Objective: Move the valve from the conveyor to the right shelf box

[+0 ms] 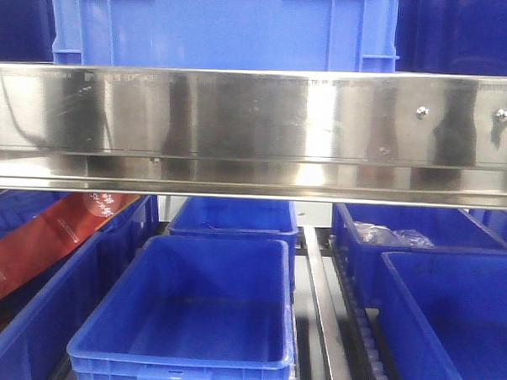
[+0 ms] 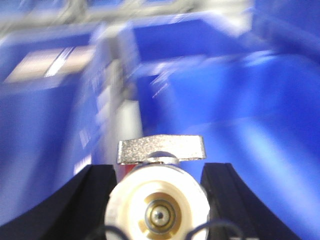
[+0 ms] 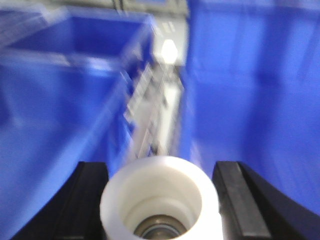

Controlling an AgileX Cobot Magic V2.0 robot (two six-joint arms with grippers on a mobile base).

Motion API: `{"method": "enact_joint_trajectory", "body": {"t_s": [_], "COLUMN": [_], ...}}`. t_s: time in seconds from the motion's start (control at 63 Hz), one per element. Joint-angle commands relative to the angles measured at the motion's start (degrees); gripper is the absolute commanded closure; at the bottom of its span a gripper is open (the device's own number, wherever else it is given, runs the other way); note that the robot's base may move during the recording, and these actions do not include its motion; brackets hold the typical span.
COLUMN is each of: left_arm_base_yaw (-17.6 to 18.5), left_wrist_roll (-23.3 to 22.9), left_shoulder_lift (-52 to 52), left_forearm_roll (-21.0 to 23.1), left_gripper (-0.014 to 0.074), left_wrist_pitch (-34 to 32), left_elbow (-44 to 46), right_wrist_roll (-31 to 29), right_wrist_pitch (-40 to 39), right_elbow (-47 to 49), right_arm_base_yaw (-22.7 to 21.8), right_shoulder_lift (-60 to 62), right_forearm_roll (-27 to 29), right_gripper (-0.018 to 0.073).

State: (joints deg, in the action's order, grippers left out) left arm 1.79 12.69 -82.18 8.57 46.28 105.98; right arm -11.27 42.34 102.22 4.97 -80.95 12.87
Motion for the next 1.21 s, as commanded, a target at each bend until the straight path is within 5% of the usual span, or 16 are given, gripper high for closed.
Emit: {"method": "enact_joint_trajectory", "body": {"t_s": [0.0,0.349,0.825,0.92,1.031,1.19], "left_arm_base_yaw": [3.4,14.6,15.5,15.5,15.5,15.5], "left_wrist_roll": [0.8,0.8,0.7,0.7,0.7,0.5], "left_shoulder_lift": [-1.8,-15.0,-25.8,-26.8,-27.2,-27.2], "left_forearm_roll": [1.8,1.8,1.9,2.8,3.4,4.4], "left_gripper": [0.0708,0.0708,0.0708,0.0704,0.0624,0.0273], "left_wrist_pitch": [-3.6,-6.4,-8.3,-6.4,-5.0,-4.0], "left_elbow": [4.9,12.9,12.9,12.9,12.9,12.9], "right_wrist_roll": [-0.3,-0.3,-0.3,-0.3,-0.3,-0.3], "right_wrist_pitch": [-6.5,-6.5,-7.5,-7.1,-6.5,-4.9], "right_elbow": [4.3,16.2,16.5,16.5,16.5,16.5], "right_arm_base_yaw": [3.2,14.8,17.3,17.6,17.6,17.6], "right_shoulder_lift": [-0.5,-14.2,-27.2,-27.9,-28.4,-28.4], "right_forearm_roll": [1.6,1.6,1.6,2.4,3.5,3.5], "right_gripper": [0.0713,0.0713,0.0708,0.0616,0.0394,0.0106]}}
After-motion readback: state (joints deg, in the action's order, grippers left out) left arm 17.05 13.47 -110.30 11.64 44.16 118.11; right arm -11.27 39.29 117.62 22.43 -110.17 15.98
